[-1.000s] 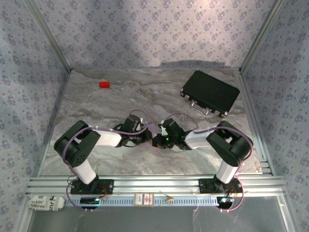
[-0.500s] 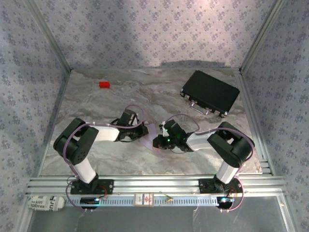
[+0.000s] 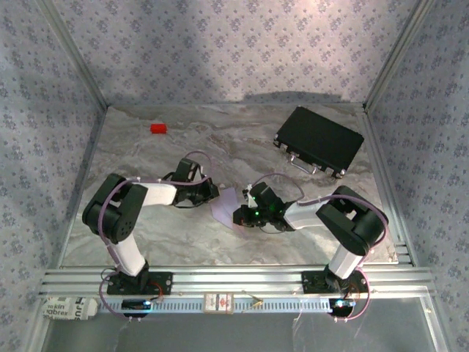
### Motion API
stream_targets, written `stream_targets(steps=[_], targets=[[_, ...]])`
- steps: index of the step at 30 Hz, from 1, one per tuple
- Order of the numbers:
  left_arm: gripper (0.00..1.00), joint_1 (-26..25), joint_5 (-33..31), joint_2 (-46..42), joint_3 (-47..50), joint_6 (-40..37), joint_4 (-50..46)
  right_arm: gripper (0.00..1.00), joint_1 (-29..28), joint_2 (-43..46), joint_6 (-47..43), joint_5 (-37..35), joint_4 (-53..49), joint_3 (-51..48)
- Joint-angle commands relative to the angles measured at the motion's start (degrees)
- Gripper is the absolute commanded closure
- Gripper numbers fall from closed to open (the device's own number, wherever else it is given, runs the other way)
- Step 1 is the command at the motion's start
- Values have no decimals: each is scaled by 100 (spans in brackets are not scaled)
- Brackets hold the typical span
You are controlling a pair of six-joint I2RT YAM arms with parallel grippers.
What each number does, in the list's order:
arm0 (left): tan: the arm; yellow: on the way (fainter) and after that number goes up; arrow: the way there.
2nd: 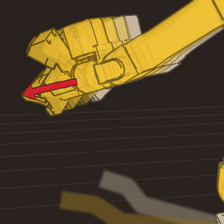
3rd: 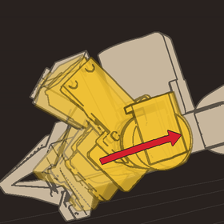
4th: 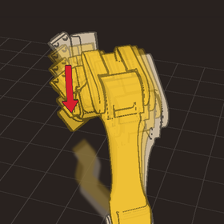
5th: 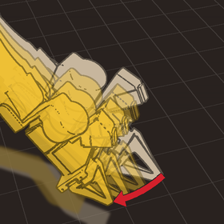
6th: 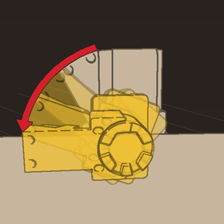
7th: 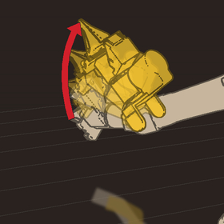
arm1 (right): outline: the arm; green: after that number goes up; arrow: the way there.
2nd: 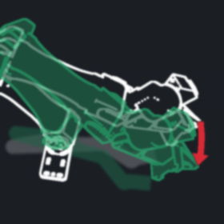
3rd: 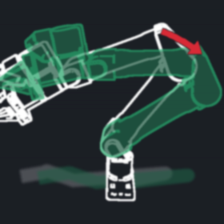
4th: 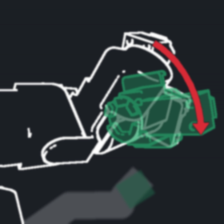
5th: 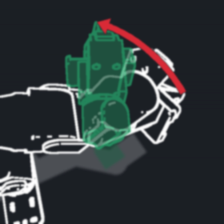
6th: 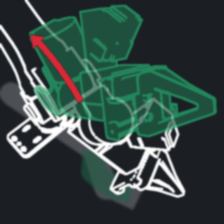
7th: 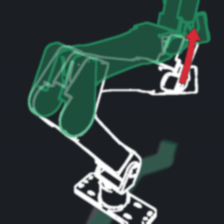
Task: Fold a paper plane with a square sheet of paper (pick it up from the middle)
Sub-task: Fourth fold the wing at the center of the table.
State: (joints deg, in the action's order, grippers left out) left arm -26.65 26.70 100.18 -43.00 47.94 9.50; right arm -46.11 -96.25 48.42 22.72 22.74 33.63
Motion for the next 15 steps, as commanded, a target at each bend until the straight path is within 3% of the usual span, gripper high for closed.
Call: stream_targets(steps=[1, 15], targets=[[95, 337, -595, 161, -113, -247, -361, 100, -8, -28, -116, -40, -858, -251], [92, 408, -500, -620, -261, -242, -698, 100, 14, -27, -159, -13, -853, -200]])
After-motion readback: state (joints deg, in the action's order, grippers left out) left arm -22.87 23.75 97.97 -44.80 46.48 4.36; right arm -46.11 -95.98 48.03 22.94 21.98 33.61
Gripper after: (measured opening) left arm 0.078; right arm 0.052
